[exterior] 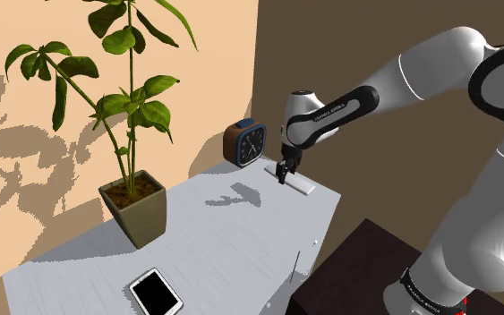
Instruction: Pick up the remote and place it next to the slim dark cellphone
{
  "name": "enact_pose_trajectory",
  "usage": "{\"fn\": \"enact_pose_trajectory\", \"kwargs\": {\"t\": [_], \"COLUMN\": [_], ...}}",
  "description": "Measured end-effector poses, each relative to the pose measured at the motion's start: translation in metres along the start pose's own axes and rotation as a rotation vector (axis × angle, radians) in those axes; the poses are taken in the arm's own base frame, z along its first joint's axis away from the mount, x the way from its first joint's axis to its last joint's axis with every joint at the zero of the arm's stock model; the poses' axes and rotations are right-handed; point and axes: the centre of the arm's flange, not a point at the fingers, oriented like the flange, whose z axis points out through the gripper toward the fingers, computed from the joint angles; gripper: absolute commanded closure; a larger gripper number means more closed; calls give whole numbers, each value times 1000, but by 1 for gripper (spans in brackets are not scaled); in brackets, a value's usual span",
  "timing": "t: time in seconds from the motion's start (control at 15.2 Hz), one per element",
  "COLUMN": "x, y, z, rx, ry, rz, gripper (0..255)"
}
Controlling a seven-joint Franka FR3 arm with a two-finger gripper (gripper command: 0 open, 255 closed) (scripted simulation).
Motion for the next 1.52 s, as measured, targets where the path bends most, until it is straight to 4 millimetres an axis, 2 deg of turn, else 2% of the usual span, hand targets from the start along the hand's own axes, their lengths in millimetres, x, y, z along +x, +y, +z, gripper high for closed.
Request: {"fn": "enact_pose_trajectory", "kwargs": {"t": [1.52], "x": [-73], "y": [-292], "z": [-8], "rx": [0], "ry": [0], "rz": [0], "gripper": [255]}}
